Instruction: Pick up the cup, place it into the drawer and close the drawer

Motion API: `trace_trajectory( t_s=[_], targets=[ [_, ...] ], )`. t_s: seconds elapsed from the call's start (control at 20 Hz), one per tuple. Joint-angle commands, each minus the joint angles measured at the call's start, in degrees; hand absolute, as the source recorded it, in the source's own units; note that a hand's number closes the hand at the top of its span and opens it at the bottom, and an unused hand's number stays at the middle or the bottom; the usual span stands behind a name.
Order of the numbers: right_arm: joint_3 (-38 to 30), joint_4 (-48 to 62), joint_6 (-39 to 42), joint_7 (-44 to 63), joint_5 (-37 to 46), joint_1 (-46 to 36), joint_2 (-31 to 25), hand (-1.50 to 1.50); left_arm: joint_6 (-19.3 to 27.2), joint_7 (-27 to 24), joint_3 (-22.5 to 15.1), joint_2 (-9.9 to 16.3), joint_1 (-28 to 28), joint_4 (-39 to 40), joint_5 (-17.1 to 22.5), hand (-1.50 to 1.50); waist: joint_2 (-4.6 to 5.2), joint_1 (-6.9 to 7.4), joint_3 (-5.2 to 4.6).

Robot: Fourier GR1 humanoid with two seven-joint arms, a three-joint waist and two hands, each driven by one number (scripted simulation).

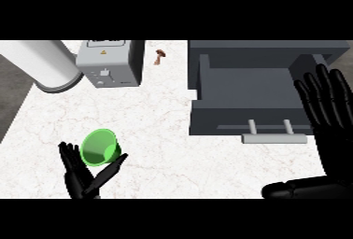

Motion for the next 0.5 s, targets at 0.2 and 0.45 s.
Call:
trace_trajectory(
  t_s=[0.2, 0.45],
  targets=[
    [-0.2, 3.2, -0.6, -0.2, 1.1, -3.5, -0.1, -1.5, -4.0, -1.3, 3.4, -0.1, -4.2, 3.9, 2.1, -1.5, 0.01, 0.08, -0.01],
    [2.1, -0.7, -0.8, 0.0, 2.0, 0.2, 1.1, -1.5, -12.0, -3.5, 3.3, 2.0, -5.4, 9.3, 4.6, -1.5, 0.0, -0.02, -0.01]
  ],
)
